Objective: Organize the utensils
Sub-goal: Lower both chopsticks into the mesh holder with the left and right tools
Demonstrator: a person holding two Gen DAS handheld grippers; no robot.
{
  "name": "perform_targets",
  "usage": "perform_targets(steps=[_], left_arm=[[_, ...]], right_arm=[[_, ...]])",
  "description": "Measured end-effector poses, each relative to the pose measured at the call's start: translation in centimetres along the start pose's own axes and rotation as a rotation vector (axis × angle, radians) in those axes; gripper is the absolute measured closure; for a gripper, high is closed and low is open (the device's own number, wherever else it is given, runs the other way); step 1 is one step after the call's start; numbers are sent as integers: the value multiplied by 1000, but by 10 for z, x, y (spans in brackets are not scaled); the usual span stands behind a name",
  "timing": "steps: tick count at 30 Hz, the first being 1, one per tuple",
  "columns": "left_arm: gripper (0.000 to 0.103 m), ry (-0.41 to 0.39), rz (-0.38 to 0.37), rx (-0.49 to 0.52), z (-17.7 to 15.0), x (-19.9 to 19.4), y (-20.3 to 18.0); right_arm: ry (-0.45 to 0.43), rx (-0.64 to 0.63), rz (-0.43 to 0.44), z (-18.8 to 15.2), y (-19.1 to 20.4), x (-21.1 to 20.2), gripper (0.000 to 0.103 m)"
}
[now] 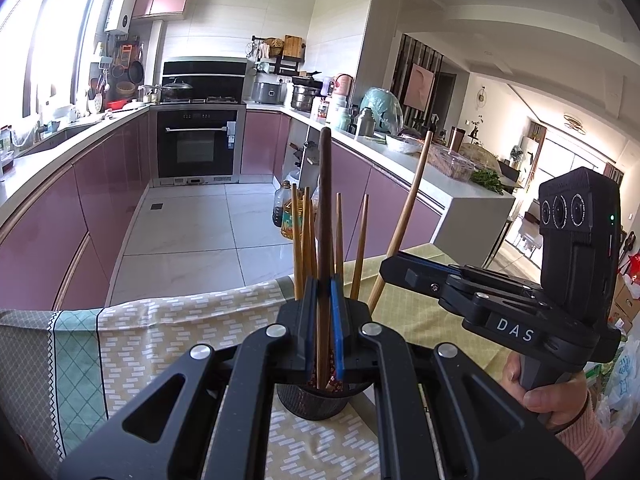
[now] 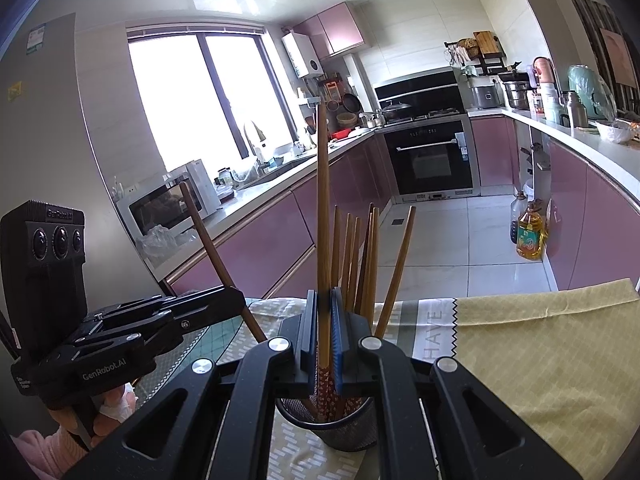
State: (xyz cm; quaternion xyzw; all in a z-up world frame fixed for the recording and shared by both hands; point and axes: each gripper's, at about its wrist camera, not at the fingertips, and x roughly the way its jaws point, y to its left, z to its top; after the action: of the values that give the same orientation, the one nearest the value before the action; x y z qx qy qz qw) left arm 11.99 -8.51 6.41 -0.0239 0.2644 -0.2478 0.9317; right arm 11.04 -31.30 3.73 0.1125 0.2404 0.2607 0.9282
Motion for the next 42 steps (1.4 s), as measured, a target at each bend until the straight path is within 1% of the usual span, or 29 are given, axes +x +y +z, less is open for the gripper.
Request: perform_targets(steps=[13,28,42], left_arm=[[96,26,2,5,-4,8,2],[96,35,6,20,-3,14,1],[96,67,14,24,3,38,1]], right_arm=[[25,-2,-5,-5,1,7,97],[62,-5,-12,-11,-1,15,97],[74,-5,-20,-11,-4,22,97]])
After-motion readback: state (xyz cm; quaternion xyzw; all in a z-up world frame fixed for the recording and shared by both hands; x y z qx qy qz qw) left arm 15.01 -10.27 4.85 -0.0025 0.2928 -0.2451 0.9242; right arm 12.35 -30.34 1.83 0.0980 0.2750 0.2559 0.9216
